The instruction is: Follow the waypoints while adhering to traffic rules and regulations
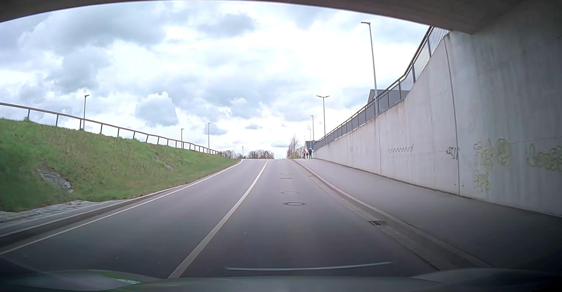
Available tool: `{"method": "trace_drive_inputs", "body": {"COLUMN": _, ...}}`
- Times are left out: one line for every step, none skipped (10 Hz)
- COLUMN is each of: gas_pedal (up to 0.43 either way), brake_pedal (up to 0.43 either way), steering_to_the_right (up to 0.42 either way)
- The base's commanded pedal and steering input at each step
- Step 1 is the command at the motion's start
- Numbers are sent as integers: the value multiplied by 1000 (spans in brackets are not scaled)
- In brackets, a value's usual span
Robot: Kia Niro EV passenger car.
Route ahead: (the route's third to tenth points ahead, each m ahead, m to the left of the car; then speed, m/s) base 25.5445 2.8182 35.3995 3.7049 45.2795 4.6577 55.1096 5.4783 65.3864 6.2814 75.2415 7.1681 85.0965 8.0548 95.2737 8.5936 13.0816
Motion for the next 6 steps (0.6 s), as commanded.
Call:
{"method": "trace_drive_inputs", "body": {"gas_pedal": 150, "brake_pedal": 0, "steering_to_the_right": -1}}
{"method": "trace_drive_inputs", "body": {"gas_pedal": 150, "brake_pedal": 0, "steering_to_the_right": -1}}
{"method": "trace_drive_inputs", "body": {"gas_pedal": 150, "brake_pedal": 0, "steering_to_the_right": -1}}
{"method": "trace_drive_inputs", "body": {"gas_pedal": 150, "brake_pedal": 0, "steering_to_the_right": -1}}
{"method": "trace_drive_inputs", "body": {"gas_pedal": 150, "brake_pedal": 0, "steering_to_the_right": -1}}
{"method": "trace_drive_inputs", "body": {"gas_pedal": 150, "brake_pedal": 0, "steering_to_the_right": -1}}
